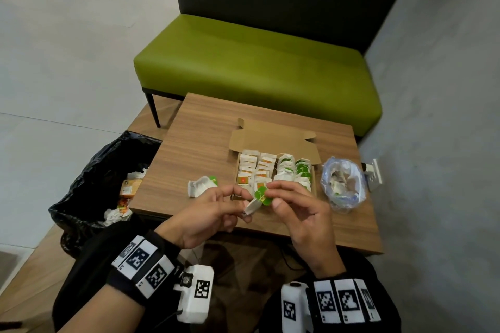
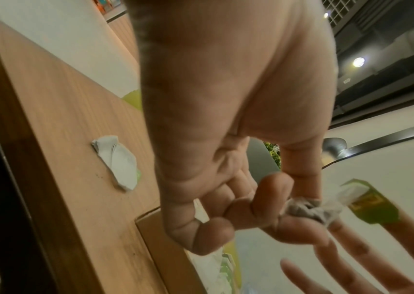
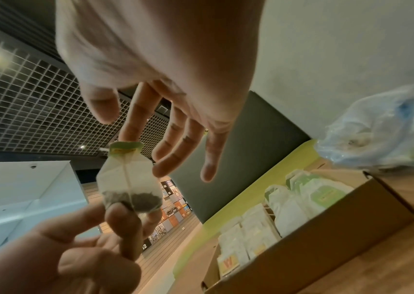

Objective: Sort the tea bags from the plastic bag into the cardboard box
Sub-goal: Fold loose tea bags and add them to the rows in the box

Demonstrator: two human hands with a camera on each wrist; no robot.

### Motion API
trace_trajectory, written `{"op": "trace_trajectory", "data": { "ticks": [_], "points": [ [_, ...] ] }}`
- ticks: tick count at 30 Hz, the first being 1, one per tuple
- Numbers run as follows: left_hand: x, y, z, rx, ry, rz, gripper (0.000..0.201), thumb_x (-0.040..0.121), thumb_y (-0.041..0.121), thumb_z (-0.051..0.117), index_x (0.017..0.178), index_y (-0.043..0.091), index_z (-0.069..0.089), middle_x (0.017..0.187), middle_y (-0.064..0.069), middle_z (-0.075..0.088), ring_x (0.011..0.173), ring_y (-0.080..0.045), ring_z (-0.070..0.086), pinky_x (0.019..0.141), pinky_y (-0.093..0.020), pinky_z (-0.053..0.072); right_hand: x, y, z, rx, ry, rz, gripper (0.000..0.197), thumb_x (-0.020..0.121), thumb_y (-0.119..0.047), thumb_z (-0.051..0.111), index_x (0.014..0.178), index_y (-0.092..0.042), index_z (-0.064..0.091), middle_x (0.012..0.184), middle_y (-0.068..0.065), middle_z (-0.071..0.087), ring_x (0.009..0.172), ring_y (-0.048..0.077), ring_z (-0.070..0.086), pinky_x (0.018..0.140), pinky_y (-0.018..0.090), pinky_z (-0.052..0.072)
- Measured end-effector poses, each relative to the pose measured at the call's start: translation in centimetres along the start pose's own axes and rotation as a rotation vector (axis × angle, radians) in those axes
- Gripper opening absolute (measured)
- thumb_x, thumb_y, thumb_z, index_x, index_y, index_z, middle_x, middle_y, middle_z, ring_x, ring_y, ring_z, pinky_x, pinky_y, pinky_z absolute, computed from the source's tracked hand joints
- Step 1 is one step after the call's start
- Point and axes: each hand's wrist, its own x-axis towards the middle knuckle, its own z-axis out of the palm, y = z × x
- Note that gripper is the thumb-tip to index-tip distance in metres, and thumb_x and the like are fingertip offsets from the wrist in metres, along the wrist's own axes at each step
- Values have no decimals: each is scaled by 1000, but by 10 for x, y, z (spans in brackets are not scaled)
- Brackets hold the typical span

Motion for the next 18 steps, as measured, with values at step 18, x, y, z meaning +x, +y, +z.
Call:
{"op": "trace_trajectory", "data": {
  "ticks": [18],
  "points": [
    [2, 7, 20, 454, 136, 127, 36, 95, 44, 48, 111, 20, 70, 102, 4, 75, 90, -10, 68, 78, -18, 48, 8, 14, 2, 78, 128, 302, 18, 80, 3, 76, 92, -11, 76, 90, 1, 77, 86, 7, 72, 73, 19, 56]
  ]
}}
